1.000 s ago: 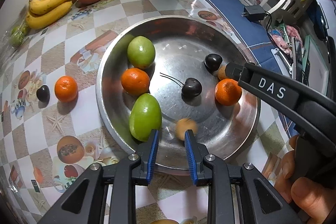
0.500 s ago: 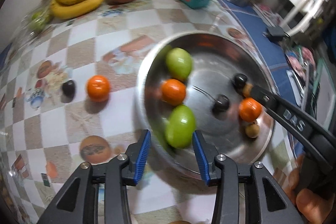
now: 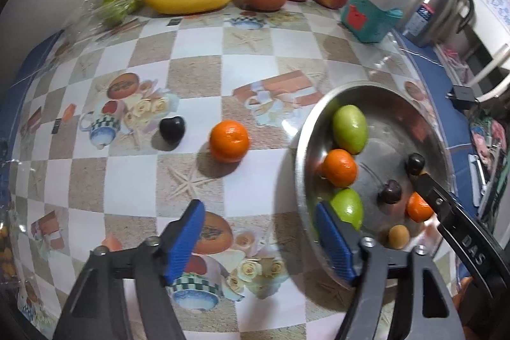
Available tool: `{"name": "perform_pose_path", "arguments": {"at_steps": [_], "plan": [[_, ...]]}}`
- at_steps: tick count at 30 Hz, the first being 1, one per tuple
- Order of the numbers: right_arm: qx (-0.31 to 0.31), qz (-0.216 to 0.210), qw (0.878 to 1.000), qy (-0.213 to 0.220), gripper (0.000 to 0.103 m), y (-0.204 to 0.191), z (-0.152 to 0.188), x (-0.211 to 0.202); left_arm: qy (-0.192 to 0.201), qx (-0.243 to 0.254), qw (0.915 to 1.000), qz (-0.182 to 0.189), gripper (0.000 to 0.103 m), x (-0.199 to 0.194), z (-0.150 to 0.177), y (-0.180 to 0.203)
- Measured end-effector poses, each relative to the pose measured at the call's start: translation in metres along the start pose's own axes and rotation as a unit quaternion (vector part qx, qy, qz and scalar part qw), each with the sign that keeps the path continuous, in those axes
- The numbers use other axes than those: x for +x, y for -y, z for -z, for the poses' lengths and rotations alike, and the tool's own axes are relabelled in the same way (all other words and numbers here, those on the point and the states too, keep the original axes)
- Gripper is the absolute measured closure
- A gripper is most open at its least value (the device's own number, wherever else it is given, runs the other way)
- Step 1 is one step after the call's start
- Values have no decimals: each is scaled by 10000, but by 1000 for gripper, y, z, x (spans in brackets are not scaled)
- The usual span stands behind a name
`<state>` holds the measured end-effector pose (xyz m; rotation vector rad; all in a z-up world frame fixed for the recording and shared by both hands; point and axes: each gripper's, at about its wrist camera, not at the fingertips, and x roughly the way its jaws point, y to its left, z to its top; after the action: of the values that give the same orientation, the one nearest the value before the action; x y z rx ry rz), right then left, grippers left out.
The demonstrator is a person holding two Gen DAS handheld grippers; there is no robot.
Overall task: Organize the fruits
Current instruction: 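Move both open tools back to the tangerine and black plum on the tablecloth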
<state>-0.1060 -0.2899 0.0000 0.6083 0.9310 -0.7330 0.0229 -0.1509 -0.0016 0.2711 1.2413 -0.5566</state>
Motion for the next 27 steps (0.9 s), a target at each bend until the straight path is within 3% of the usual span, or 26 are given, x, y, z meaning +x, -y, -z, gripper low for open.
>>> {"name": "perform_pose_path", "arguments": {"at_steps": [3, 5, 9, 13, 27], "plan": [[-104, 47, 9999, 14, 30, -4, 1, 1, -21, -110, 9998, -161, 12, 2, 0, -4], [-157, 64, 9999, 21, 25, -5, 2, 3, -45, -217, 9995, -221, 8, 4, 0, -9], [-288, 88, 9995, -24, 24, -10, 4, 7, -48, -353, 9989, -312, 1, 7, -1, -16], [-358, 90, 9993, -44, 9, -13, 5, 9, -54, -417, 9985, -359, 0, 8, -2, -21], [-681, 190, 9975, 36, 5, -28, 11, 10, -17, -719, 9966, -407, 0, 7, -6, -46]]}}
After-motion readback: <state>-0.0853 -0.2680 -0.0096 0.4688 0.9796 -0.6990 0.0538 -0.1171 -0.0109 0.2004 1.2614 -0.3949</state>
